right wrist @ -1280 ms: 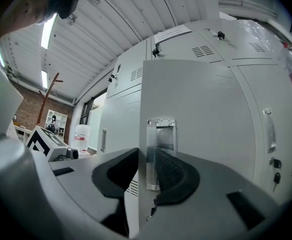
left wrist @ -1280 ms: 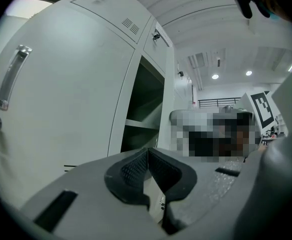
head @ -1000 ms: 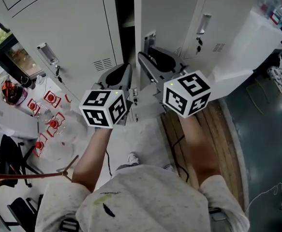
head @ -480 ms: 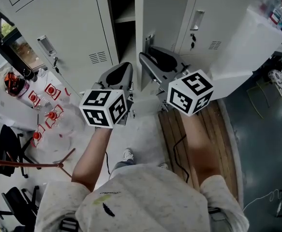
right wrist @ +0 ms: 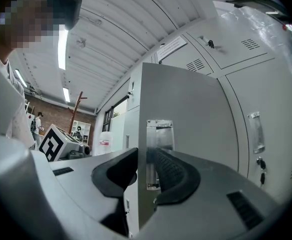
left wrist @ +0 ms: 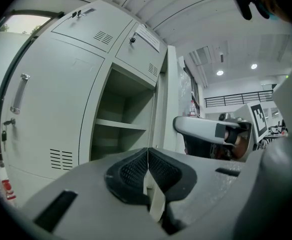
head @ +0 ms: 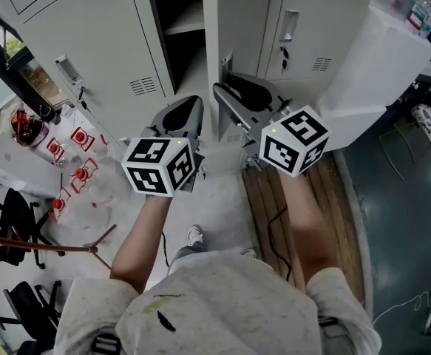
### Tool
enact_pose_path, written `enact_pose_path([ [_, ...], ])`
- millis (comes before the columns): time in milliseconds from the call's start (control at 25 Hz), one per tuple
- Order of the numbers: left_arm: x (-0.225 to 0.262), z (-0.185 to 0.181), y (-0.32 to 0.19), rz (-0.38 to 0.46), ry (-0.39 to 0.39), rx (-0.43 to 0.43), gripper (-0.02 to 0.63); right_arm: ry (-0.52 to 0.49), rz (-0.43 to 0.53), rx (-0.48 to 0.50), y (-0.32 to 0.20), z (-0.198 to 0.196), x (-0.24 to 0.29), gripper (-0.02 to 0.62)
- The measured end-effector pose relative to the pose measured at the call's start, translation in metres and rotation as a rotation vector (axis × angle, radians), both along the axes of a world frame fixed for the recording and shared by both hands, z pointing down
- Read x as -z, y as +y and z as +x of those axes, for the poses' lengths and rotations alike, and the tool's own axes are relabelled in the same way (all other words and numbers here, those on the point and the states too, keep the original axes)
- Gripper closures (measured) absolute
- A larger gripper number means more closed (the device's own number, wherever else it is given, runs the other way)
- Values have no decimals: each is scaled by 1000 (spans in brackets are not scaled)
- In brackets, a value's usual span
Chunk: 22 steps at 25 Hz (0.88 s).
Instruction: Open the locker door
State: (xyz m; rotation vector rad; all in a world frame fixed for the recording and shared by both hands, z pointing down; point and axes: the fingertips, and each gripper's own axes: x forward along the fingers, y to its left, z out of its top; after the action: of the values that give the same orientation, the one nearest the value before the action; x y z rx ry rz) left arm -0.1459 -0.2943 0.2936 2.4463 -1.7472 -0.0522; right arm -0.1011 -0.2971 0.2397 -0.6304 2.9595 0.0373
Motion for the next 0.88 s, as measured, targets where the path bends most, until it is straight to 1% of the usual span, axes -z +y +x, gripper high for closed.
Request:
enact_pose_path([
  [160,1,11,2,2,-8,4,597,-15,7,11,3,13,0,485],
  [400,4,29,2,7,-17,-6,597,-23,17,0,6,28,0,479],
  [880,1,68,1,-4,-29,-49,597,-18,61,-76,11,70,1,484],
])
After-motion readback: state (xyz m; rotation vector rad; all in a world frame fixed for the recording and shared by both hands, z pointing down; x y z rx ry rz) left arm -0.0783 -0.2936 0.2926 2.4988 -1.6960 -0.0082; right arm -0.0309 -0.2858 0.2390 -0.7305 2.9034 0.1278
